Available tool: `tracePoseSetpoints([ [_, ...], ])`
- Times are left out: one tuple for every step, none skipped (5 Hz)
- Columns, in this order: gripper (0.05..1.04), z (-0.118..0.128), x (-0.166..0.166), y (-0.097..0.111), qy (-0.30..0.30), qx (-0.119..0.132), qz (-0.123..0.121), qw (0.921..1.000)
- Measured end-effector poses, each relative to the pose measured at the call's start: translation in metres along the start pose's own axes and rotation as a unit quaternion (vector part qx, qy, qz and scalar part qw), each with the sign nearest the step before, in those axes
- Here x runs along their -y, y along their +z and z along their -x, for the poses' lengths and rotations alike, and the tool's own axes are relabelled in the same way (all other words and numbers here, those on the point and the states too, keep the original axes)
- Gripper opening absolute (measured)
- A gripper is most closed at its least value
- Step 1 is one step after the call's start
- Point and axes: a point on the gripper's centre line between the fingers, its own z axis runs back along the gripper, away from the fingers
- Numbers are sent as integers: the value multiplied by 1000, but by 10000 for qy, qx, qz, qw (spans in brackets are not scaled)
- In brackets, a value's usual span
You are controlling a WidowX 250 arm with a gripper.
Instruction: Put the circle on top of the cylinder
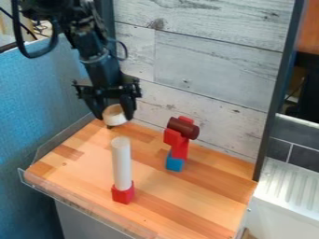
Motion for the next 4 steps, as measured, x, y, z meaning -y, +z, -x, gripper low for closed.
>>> tracePoseSetpoints([
  [773,15,4,-8,-273,-40,-132,9995],
  [773,21,7,-15,-411,-69,-218,9989],
  [773,20,7,-15,-452,-50,-249,9987],
  [773,20,8,-15,-437,-38,-216,9988],
])
